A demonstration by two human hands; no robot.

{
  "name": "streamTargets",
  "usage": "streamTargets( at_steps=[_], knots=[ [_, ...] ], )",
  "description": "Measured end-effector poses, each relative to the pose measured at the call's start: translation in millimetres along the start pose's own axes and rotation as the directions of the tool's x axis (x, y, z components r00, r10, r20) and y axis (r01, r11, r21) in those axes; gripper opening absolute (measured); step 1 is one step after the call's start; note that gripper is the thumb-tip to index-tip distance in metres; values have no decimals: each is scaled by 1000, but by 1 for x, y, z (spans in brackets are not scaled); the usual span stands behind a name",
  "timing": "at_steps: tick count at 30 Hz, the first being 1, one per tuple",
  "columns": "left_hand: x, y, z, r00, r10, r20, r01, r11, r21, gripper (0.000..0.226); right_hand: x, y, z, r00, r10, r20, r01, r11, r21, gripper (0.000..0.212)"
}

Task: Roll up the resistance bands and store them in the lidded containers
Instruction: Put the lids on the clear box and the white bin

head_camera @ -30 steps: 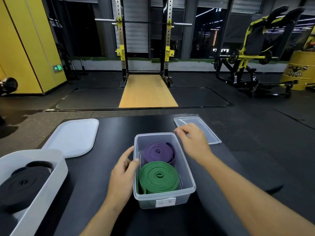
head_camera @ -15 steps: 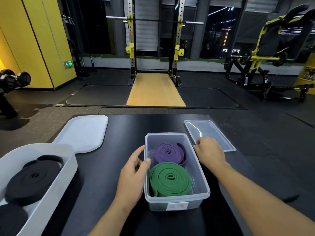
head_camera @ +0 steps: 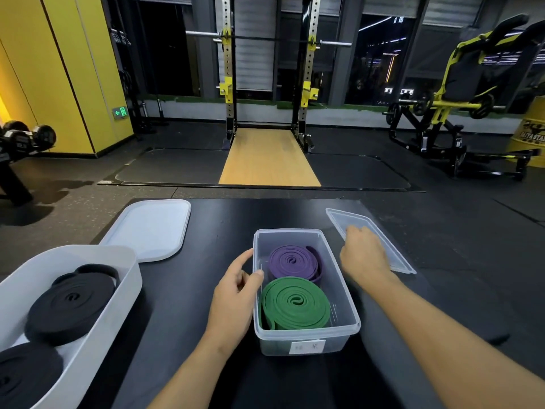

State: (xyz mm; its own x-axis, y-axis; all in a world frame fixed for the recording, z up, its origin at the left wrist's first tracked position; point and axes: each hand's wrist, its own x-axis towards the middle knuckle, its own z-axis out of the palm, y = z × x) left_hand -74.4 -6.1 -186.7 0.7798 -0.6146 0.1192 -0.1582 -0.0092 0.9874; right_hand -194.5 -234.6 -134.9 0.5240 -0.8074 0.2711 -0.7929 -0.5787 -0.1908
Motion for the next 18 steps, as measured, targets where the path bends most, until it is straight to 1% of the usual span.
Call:
streamTargets(
  at_steps=[4,6,8,10,12,14,16,18],
  knots=[
    [0,0,0,1000,12,4,-12,1000,10,40,-5,-3,-23,995,-10,-94,-7,985,-175,19],
    [-1,0,0,1000,12,4,-12,1000,1,39,-7,-1,-24,993,-56,-100,36,982,-186,20],
    [-3,1,0,1000,2,16,-2,1000,-21,46,-10,1,-16,996,-84,-31,80,989,-125,18],
    [-5,2,0,999,3,32,-2,999,-36,49,-17,3,-8,991,-80,105,83,996,-18,24],
    [-5,1,-1,1000,6,29,-5,999,-33,49,-26,4,-2,971,-120,208,121,993,7,21],
    [-5,1,-1,1000,8,29,-7,999,-34,49,-32,7,3,960,-177,218,184,983,-11,15],
    [-3,-1,-2,1000,9,30,-8,999,-33,49,-35,8,5,961,-193,199,203,979,-33,9],
    [-2,-2,-2,999,11,31,-10,999,-30,46,-36,8,4,963,-199,180,216,973,-79,8]
  ],
)
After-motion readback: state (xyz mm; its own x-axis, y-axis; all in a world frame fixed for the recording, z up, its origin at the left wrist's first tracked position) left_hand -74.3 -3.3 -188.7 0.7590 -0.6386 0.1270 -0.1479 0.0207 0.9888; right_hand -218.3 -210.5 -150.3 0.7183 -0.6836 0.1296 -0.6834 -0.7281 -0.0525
